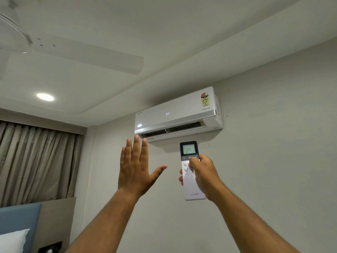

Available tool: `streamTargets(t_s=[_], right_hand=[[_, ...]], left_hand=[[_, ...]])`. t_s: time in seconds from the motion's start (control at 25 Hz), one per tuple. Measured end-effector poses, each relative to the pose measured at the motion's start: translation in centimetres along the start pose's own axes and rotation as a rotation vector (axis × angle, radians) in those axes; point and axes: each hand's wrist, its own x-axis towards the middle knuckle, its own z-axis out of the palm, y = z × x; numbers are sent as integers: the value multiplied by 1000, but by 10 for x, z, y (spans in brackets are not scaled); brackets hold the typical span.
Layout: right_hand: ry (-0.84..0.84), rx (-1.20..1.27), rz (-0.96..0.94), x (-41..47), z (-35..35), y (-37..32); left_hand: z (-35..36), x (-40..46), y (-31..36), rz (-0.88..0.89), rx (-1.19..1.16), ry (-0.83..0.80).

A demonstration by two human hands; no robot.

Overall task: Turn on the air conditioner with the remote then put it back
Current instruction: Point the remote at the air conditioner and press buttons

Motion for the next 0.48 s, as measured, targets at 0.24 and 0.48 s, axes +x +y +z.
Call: streamTargets(t_s=[0.24,0.48], right_hand=[[-1,-13,9,2,2,1],[-8,1,6,1,3,3]], left_hand=[[2,-1,-1,-6,-13,1],[6,-3,-2,-17,-12,-11]])
